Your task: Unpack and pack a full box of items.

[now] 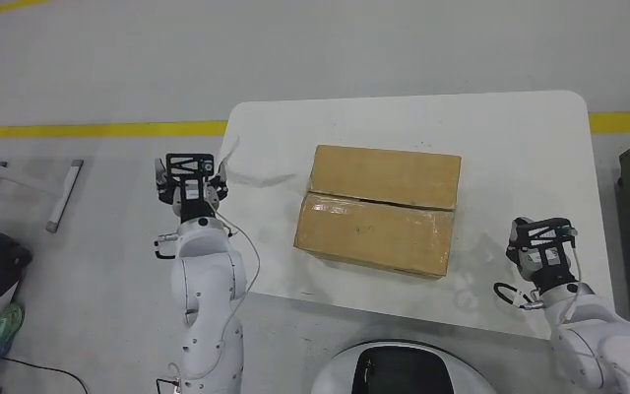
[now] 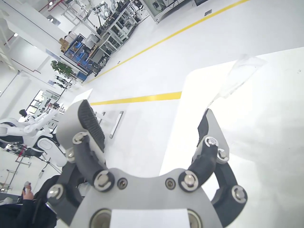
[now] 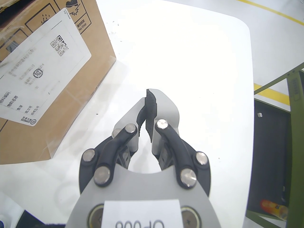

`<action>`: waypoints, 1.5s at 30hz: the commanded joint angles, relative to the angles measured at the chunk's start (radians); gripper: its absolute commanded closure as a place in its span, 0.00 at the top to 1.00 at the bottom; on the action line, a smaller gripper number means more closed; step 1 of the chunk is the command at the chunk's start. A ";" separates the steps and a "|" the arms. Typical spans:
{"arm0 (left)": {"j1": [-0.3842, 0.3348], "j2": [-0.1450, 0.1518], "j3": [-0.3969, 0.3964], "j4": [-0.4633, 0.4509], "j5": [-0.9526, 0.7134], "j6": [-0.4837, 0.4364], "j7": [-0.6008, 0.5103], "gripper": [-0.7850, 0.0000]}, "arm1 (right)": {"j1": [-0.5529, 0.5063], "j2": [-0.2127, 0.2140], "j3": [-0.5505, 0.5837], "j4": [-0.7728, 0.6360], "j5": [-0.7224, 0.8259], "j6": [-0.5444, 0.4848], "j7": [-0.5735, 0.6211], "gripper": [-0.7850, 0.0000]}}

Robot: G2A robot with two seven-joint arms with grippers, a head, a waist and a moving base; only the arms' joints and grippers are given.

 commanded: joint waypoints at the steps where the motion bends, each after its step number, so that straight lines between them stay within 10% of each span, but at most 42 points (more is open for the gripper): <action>1: 0.007 0.001 -0.015 -0.013 -0.018 -0.003 -0.002 1.00 | 0.000 0.000 0.000 0.001 0.002 0.000 -0.001 0.00; 45: 0.080 0.039 -0.175 -0.212 -0.340 -0.190 0.093 1.00 | 0.043 -0.008 -0.015 0.027 0.023 -0.017 0.021 0.00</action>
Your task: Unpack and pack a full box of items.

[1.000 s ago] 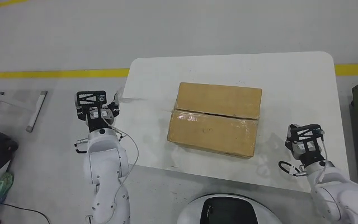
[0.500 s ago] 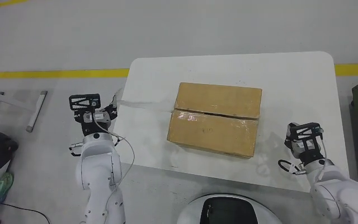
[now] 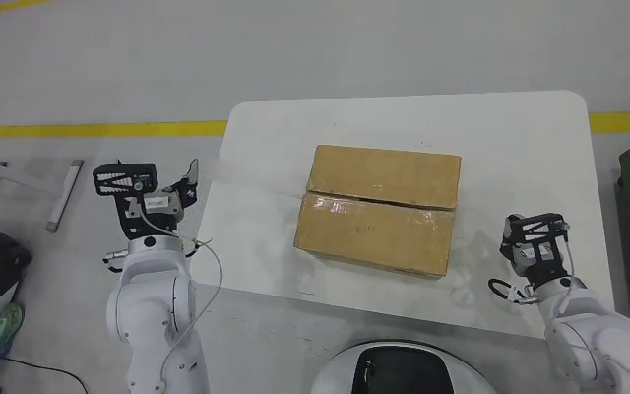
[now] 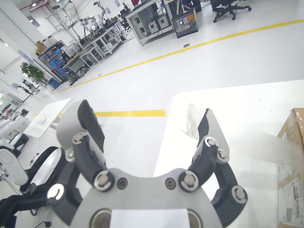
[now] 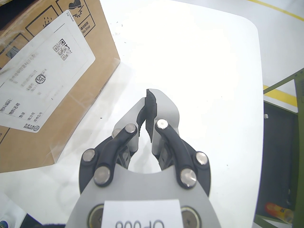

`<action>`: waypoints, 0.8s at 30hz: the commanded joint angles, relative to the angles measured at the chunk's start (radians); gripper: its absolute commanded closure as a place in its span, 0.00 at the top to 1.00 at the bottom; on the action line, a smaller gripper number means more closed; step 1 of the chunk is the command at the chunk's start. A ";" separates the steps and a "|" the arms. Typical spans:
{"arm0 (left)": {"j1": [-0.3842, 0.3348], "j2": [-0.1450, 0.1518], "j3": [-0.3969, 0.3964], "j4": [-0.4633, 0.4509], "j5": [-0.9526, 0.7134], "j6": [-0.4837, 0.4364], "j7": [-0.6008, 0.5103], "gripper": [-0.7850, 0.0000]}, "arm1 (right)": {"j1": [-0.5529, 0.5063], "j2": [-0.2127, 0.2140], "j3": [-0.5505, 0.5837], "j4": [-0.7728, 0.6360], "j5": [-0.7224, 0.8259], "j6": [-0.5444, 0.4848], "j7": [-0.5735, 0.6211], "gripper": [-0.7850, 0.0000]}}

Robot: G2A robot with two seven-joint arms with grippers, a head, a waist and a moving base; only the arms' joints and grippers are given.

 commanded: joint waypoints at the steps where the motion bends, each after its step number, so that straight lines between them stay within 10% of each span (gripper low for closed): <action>1: 0.007 0.003 -0.002 -0.012 -0.007 -0.018 0.007 1.00 | 0.000 0.000 0.003 0.001 0.005 -0.004 0.000 0.00; 24: 0.107 0.013 0.306 0.124 0.294 -0.021 -0.029 1.00 | -0.025 -0.003 0.016 0.001 0.021 -0.008 -0.012 0.00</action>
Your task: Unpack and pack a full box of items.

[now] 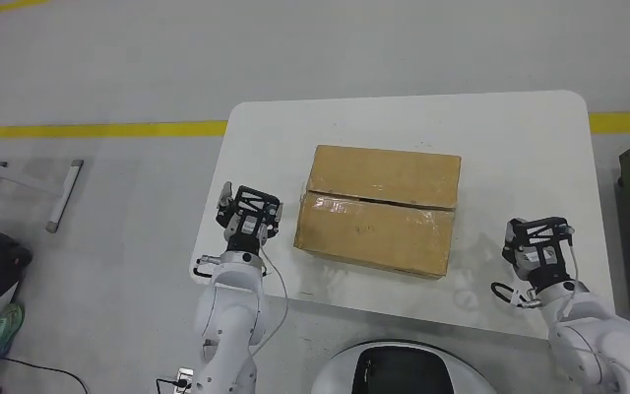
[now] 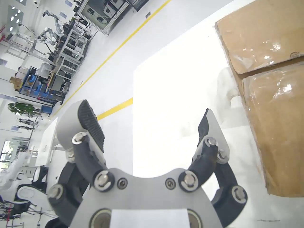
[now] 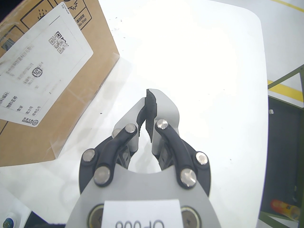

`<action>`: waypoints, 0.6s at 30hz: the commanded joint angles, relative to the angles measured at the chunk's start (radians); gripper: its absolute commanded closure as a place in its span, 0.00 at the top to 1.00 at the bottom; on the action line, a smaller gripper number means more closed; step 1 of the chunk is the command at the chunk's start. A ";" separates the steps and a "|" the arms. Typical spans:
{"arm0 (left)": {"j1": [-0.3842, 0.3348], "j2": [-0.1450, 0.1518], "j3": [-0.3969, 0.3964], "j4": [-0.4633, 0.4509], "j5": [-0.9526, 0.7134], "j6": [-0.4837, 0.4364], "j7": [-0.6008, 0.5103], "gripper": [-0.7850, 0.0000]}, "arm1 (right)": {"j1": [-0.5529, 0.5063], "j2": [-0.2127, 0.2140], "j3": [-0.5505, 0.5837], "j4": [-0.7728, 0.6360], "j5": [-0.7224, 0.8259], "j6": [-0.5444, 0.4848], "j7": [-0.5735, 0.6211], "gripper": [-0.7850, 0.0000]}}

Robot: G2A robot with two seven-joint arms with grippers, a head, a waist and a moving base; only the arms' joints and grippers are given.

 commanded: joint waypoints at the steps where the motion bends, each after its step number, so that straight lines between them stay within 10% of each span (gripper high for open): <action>1: -0.001 0.001 0.000 0.014 0.015 0.012 0.000 1.00 | -0.002 0.000 0.001 -0.001 0.000 0.000 -0.002 0.00; 5: 0.003 0.002 0.004 0.036 0.010 0.008 -0.005 0.63 | -0.005 0.000 0.001 0.001 -0.002 -0.003 -0.005 0.00; 18: 0.034 0.000 0.079 0.065 -0.031 -0.026 -0.013 0.70 | 0.000 -0.001 -0.020 -0.012 -0.025 -0.015 -0.013 0.00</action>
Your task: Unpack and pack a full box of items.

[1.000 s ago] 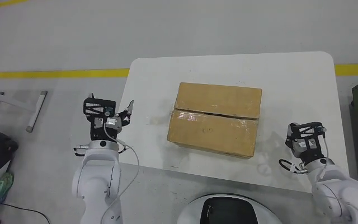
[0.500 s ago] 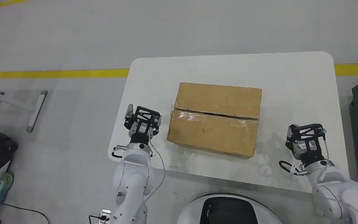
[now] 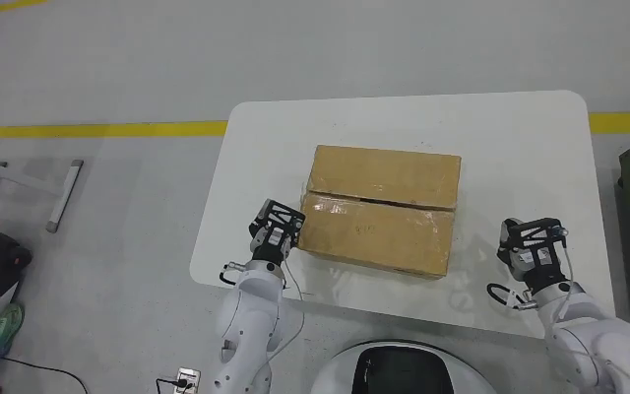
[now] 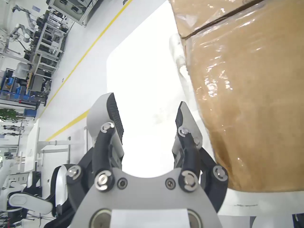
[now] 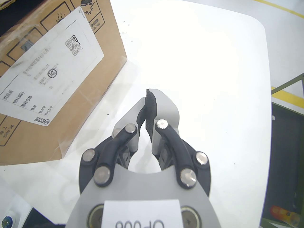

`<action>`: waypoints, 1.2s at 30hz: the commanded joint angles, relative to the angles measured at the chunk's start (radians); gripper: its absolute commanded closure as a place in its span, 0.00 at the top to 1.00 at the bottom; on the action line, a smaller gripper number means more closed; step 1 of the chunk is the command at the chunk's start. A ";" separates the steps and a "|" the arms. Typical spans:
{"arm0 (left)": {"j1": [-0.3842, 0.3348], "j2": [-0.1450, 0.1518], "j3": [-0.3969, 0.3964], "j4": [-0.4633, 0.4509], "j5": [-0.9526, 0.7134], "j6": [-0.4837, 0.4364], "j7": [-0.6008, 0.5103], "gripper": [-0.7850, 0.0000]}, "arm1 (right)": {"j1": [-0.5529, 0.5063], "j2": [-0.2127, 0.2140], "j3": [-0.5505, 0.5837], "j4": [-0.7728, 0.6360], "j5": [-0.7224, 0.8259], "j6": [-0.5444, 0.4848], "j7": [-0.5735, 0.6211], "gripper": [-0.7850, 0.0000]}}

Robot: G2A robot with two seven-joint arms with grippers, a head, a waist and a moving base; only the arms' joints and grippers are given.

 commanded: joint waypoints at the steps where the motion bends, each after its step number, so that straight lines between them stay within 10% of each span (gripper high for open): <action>1: 0.002 0.000 0.012 -0.006 -0.010 -0.004 0.000 0.71 | 0.000 0.000 -0.001 0.000 -0.001 0.000 0.000 0.00; 10: -0.001 -0.003 0.065 -0.019 -0.035 -0.010 -0.004 0.98 | 0.011 0.000 0.006 0.007 0.011 -0.013 0.002 0.00; 36: -0.005 -0.004 0.155 -0.068 -0.061 -0.044 -0.025 1.00 | -0.131 0.010 0.058 -0.077 0.016 -0.162 -0.036 0.00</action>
